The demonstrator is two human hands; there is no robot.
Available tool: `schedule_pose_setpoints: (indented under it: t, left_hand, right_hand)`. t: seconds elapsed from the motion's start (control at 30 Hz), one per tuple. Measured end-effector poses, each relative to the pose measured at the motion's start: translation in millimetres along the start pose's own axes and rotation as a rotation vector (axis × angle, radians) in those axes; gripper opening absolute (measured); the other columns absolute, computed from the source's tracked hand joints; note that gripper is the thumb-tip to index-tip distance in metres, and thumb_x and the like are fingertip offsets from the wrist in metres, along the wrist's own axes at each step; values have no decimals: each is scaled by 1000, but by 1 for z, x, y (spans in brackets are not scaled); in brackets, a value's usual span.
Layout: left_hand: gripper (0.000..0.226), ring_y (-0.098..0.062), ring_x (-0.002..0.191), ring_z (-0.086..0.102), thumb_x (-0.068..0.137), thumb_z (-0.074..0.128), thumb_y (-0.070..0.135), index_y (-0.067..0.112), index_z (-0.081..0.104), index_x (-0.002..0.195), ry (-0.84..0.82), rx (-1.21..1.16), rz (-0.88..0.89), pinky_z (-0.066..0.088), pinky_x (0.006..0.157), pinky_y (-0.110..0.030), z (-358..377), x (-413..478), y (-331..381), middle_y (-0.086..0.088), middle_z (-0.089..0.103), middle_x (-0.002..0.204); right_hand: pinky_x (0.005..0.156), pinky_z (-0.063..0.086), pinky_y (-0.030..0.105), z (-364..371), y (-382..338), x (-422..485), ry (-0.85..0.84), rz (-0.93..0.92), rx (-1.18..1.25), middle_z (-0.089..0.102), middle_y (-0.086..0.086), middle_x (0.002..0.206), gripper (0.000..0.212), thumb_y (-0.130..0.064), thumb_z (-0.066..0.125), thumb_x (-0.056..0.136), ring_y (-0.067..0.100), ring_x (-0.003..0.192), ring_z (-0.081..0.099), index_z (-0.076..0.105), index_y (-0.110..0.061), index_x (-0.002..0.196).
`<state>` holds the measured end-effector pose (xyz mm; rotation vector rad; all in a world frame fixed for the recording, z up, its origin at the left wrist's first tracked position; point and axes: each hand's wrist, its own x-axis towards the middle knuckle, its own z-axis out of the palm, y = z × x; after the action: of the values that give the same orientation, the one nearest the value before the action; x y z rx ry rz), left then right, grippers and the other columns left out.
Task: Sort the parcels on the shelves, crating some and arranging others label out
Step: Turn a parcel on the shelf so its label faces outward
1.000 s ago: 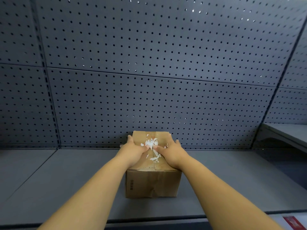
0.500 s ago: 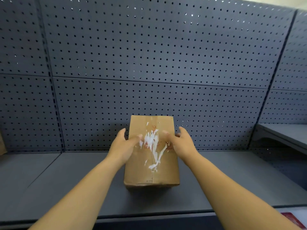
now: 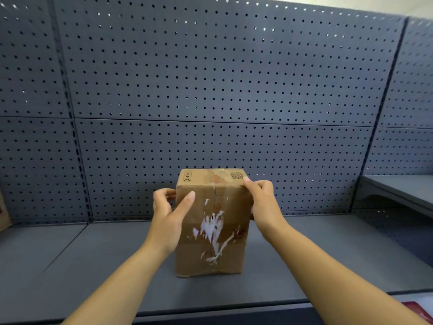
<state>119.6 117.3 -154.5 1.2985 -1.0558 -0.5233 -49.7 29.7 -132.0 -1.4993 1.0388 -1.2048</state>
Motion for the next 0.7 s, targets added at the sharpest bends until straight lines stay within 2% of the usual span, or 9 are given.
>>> schedule_pose_setpoints:
  t: [0.07, 0.1, 0.17, 0.23, 0.33, 0.4, 0.5, 0.6, 0.7]
  left_hand:
    - [51, -21, 113, 52, 64, 57, 70, 35, 38, 96, 6, 23, 20, 49, 94, -41, 0, 2, 4, -7, 44, 124]
    - [45, -19, 112, 51, 70, 58, 66, 35, 38, 96, 12, 58, 49, 49, 91, -36, 1, 4, 8, -6, 43, 124]
    - [29, -13, 111, 48, 87, 56, 51, 34, 41, 105, 22, 145, 129, 45, 91, -28, 3, 10, 16, -1, 40, 125]
    - [36, -7, 112, 41, 93, 49, 45, 28, 41, 124, 16, 262, 198, 38, 96, -28, 5, 18, 26, 7, 34, 128]
    - [49, -2, 127, 32, 97, 40, 46, 25, 37, 141, -27, 447, 307, 28, 102, -26, 7, 31, 41, 11, 30, 142]
    - [51, -13, 145, 15, 99, 34, 46, 27, 32, 147, -68, 574, 313, 21, 116, -37, 8, 40, 47, 9, 24, 154]
    - [56, -21, 148, -12, 101, 27, 46, 29, 14, 153, -179, 811, 189, 9, 120, -49, 12, 49, 53, 12, 8, 161]
    - [54, -22, 148, -10, 104, 22, 37, 22, 9, 154, -335, 1015, 141, 12, 120, -46, 14, 51, 62, 7, 3, 162]
    - [50, -28, 148, 1, 104, 24, 10, 10, 13, 153, -386, 1300, 184, 7, 119, -41, 15, 50, 70, -8, 3, 162]
  right_hand:
    - [76, 44, 35, -1, -7, 0, 3, -39, -14, 50, 8, 115, 19, -35, 48, 99, 14, 91, 48, 44, -18, 107]
    - [77, 43, 30, -1, -12, 2, -2, -66, -44, 49, 7, 123, 25, -32, 48, 99, 15, 99, 50, 45, -18, 119]
    - [92, 38, 29, -2, -23, 6, -16, -139, -158, 41, 4, 142, 42, -32, 48, 99, 17, 123, 45, 40, -21, 139]
    - [105, 30, 32, -1, -34, 10, -55, -229, -307, 29, -1, 154, 52, -38, 46, 99, 17, 139, 32, 32, -23, 148]
    - [116, 19, 37, 3, -45, 19, -152, -302, -577, 13, -6, 162, 61, -51, 38, 99, 18, 148, 17, 23, -27, 153]
    - [121, 14, 44, 8, -50, 26, -228, -310, -769, 4, -6, 164, 65, -58, 31, 98, 23, 150, 9, 17, -31, 154]
    - [122, 4, 47, 14, -53, 31, -375, -309, -1033, -5, -5, 163, 62, -55, 19, 100, 25, 151, -5, 6, -30, 155]
    - [122, -4, 42, 17, -58, 30, -502, -318, -1169, 1, 0, 164, 55, -42, 11, 105, 15, 150, -3, 9, -22, 155]
    - [122, -4, 42, 17, -62, 28, -547, -301, -1238, 7, 1, 163, 54, -38, 9, 106, 12, 150, 0, 11, -17, 155]
